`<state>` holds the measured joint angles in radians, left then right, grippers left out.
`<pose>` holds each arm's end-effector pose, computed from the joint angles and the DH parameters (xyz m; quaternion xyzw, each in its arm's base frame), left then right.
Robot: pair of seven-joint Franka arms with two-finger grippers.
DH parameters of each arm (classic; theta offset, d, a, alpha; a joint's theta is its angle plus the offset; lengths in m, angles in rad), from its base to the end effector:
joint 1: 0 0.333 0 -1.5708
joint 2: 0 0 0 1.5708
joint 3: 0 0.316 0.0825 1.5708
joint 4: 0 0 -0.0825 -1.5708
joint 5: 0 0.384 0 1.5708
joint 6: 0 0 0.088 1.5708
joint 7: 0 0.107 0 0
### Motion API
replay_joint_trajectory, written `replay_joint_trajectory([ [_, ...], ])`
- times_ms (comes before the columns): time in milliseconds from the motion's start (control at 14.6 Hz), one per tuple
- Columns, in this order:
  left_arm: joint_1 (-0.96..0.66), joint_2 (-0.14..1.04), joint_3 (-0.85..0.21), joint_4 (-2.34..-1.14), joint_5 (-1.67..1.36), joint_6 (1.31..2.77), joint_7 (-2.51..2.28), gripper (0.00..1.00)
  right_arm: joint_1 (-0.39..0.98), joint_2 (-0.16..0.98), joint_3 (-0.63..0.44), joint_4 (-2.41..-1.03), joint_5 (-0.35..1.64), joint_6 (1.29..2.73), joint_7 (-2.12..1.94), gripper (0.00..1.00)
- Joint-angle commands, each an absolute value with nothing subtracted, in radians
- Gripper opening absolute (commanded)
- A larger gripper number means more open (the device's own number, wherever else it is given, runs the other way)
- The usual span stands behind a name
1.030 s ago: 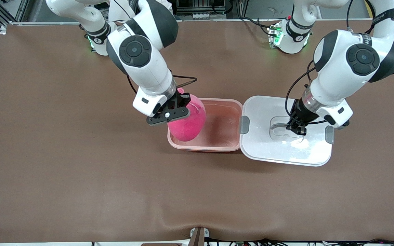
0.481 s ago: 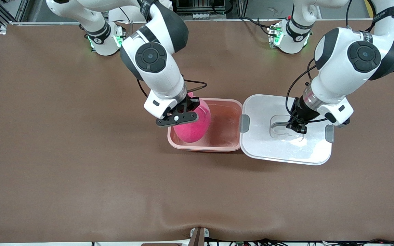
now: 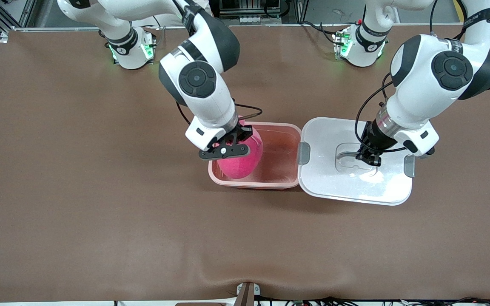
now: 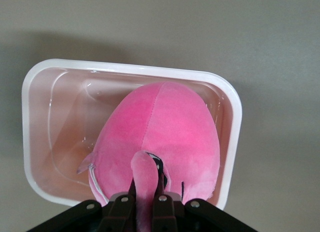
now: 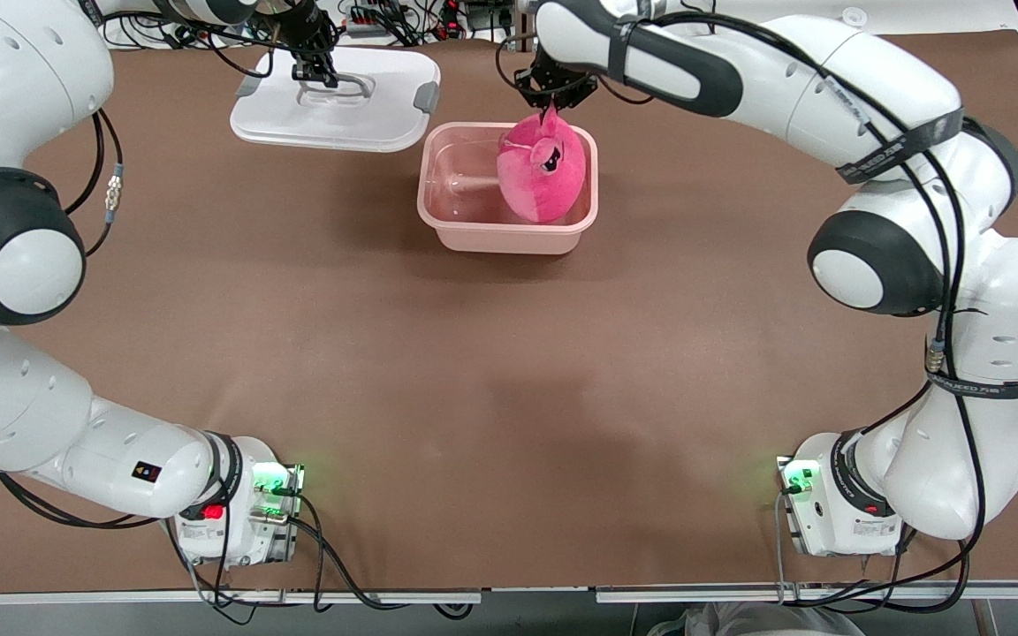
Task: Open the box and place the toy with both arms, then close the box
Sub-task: 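Lower the pink plush into the open pink box with the right gripper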
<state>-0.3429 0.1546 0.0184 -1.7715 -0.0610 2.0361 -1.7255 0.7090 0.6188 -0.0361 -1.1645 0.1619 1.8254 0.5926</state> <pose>0.5846 -0.2008 0.4797 0.7553 0.6525 0.0058 0.0608 0.5627 0.4744 0.4400 -0.9971 -0.0249 0.0234 0.0676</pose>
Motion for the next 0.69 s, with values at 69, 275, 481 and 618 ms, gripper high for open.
replay_joint_trajectory([
  [69, -0.336, 0.126, 0.012, -1.798, -0.078, 2.049, -1.695, 0.0, 0.719, 0.67, -0.048, -1.134, 0.175, 1.83, 0.626, 0.0],
  [275, -0.336, 0.126, 0.012, -1.799, -0.078, 2.049, -1.695, 0.0, 0.707, 0.712, -0.048, -1.137, 0.175, 1.83, 0.632, 0.0],
  [481, -0.336, 0.127, 0.012, -1.799, -0.078, 2.049, -1.694, 0.0, 0.718, 0.755, -0.049, -1.14, 0.166, 1.857, 0.627, 0.0],
  [618, -0.336, 0.127, 0.012, -1.799, -0.078, 2.049, -1.692, 0.0, 0.742, 0.785, -0.051, -1.15, 0.161, 1.913, 0.649, 0.0],
])
